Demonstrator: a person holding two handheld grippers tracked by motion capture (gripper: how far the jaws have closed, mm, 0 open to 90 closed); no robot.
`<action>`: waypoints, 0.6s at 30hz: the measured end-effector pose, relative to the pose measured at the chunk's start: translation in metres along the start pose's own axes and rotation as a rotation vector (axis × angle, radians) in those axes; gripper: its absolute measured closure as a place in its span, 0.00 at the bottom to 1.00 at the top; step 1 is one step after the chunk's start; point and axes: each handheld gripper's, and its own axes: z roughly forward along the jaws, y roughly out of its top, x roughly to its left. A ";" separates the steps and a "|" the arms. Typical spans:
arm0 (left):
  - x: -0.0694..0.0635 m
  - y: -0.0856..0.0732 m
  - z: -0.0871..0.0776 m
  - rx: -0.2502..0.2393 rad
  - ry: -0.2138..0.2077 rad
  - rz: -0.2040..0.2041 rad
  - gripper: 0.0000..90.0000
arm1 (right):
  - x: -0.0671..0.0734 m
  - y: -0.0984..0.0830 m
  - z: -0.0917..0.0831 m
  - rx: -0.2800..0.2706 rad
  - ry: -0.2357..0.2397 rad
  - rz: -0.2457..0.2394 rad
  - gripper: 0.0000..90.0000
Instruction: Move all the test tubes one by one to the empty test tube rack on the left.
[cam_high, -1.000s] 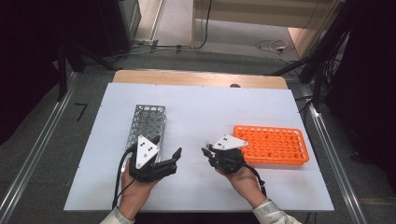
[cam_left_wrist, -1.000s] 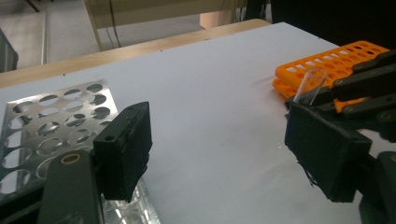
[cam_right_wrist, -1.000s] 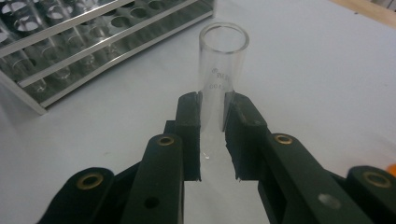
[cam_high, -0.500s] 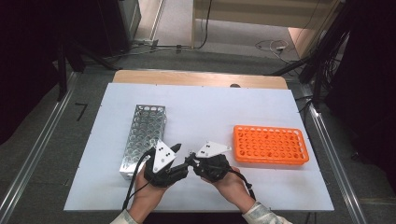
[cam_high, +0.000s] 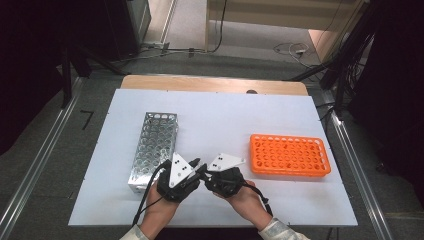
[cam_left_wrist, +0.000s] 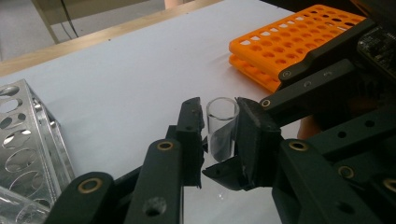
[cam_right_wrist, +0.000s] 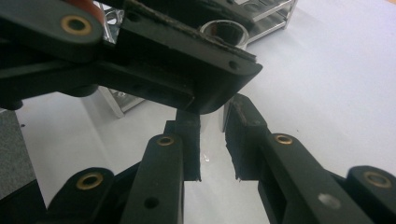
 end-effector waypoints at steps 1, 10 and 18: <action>0.000 0.000 0.000 0.000 -0.002 0.002 0.81 | 0.000 0.000 0.000 0.001 0.000 0.000 0.82; 0.001 0.002 0.000 0.000 0.001 -0.006 0.83 | -0.002 0.000 -0.002 0.001 0.010 0.010 0.70; 0.013 0.007 -0.005 -0.001 0.020 -0.045 0.83 | -0.014 0.001 -0.008 0.003 -0.006 0.042 0.44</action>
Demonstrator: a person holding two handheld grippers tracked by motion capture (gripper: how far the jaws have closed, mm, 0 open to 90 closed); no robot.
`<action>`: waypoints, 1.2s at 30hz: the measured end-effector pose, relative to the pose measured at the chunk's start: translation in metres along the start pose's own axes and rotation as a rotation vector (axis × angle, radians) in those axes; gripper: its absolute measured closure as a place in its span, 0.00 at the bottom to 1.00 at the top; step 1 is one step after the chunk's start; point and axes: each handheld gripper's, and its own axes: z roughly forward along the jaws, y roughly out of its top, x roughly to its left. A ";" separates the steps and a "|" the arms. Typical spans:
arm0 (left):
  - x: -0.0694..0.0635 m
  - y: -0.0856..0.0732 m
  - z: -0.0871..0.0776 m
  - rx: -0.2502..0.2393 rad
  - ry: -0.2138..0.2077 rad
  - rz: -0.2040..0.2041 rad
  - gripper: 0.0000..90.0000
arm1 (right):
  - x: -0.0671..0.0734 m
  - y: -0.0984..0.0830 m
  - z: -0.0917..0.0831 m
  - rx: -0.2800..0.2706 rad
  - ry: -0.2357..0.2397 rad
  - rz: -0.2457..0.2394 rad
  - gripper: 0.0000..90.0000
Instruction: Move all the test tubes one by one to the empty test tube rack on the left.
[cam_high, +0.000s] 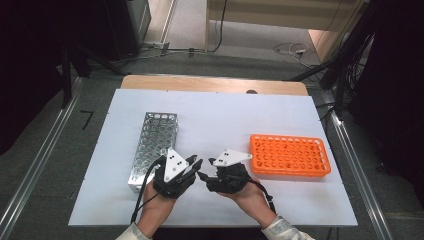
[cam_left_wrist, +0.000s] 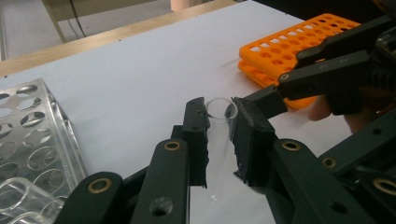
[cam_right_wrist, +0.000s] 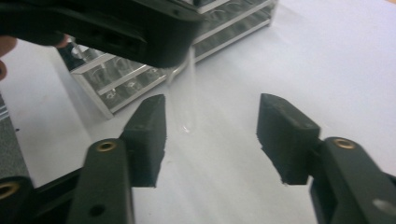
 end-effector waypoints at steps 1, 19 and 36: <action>0.001 0.001 0.000 -0.001 0.003 -0.005 0.83 | -0.002 0.000 -0.001 0.001 -0.002 0.008 0.41; 0.045 0.029 -0.010 -0.046 0.079 -0.088 0.83 | -0.021 -0.004 -0.015 -0.013 -0.037 0.058 0.33; 0.076 0.029 -0.015 -0.050 0.173 -0.127 0.83 | -0.023 -0.006 -0.017 -0.014 -0.048 0.063 0.33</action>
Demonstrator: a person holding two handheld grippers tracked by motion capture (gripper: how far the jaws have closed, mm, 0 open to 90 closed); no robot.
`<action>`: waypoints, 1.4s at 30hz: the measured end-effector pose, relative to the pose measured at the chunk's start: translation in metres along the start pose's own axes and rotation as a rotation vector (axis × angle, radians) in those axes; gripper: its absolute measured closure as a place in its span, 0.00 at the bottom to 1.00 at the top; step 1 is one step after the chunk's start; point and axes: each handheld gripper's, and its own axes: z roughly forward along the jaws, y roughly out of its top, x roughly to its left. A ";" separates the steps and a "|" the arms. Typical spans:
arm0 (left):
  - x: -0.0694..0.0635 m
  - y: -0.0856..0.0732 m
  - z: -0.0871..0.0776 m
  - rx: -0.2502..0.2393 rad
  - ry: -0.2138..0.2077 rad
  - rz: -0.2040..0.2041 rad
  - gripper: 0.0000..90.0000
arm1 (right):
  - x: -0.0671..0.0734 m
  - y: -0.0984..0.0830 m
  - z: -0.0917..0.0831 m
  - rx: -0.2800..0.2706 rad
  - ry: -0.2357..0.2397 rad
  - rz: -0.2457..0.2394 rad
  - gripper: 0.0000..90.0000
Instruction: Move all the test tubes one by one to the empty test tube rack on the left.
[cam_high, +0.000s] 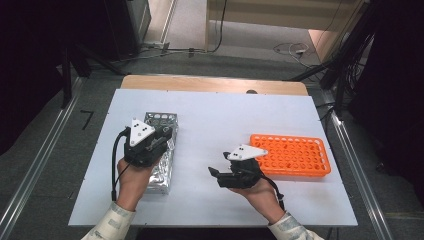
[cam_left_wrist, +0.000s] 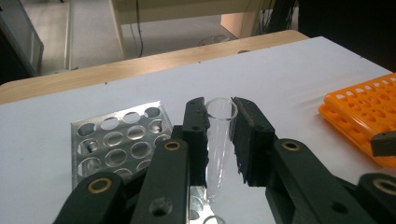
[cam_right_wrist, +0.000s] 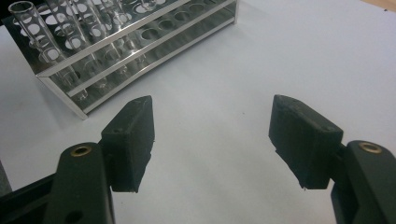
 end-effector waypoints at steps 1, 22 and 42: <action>0.001 -0.001 0.000 0.001 0.004 0.004 0.83 | 0.000 0.000 -0.001 -0.002 -0.002 0.001 0.33; 0.004 -0.022 0.005 0.055 0.037 0.043 0.83 | -0.001 -0.003 -0.002 0.001 -0.011 -0.009 0.33; 0.003 -0.028 0.011 0.103 0.021 0.031 0.79 | -0.002 -0.005 -0.001 0.010 -0.016 -0.004 0.33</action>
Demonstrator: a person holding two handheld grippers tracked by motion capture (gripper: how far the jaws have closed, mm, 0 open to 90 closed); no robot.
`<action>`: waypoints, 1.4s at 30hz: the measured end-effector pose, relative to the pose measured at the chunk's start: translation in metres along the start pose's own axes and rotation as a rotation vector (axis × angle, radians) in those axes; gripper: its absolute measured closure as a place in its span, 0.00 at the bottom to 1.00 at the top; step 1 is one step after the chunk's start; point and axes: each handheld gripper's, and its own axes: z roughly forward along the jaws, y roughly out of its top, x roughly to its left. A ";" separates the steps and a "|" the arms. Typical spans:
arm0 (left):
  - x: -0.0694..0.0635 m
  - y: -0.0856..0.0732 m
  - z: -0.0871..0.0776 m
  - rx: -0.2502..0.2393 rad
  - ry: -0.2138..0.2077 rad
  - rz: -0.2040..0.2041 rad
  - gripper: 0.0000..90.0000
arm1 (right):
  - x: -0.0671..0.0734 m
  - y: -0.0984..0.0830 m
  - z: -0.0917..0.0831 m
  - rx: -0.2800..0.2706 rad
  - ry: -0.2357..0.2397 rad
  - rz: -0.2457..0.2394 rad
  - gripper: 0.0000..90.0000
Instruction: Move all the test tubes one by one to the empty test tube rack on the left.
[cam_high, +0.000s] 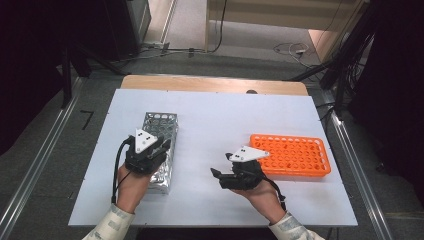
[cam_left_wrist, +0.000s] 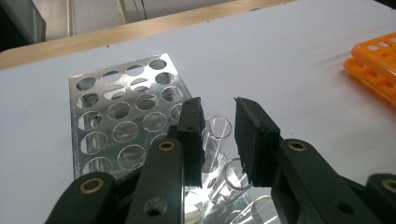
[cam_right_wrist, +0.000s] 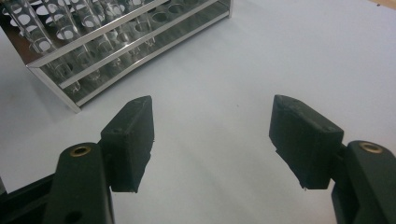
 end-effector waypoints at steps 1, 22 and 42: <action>0.001 0.000 -0.001 -0.002 -0.003 -0.005 0.79 | 0.000 0.000 0.000 -0.001 0.000 -0.001 0.33; 0.017 -0.001 -0.008 -0.045 0.008 -0.134 0.25 | -0.020 -0.007 -0.002 -0.039 -0.030 0.081 0.30; 0.035 -0.010 -0.026 -0.088 0.045 -0.186 0.17 | -0.042 -0.018 -0.023 -0.073 -0.094 0.121 0.29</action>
